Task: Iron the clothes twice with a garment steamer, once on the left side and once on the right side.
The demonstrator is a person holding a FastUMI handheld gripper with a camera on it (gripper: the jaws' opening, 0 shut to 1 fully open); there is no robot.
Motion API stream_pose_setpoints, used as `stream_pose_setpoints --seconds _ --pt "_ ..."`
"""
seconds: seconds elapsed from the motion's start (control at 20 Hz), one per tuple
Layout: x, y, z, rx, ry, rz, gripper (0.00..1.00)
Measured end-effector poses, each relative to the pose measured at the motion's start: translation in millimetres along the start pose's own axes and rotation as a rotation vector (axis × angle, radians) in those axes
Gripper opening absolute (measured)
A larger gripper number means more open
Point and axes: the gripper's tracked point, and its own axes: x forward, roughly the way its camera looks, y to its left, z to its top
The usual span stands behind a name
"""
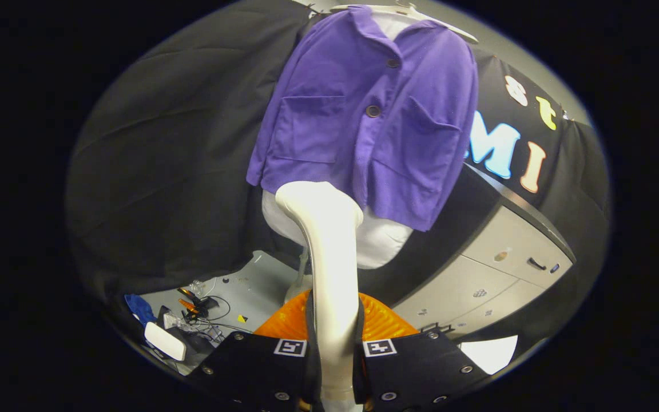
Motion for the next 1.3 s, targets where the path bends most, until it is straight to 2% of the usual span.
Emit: stream_pose_setpoints --seconds 0.2,0.4,0.55,0.9,1.1,1.3 --pt "-50 -45 0 0.101 0.006 -0.054 0.22" --pt "-97 -82 28 0.17 -0.076 -0.056 0.21" --pt "-129 -104 39 0.213 -0.152 -0.027 0.21" --pt "-151 -174 79 0.202 -0.351 0.031 0.21" --pt "-172 -191 101 0.259 -0.445 0.065 0.21" --pt "-196 -217 123 0.315 -0.523 0.021 0.21"
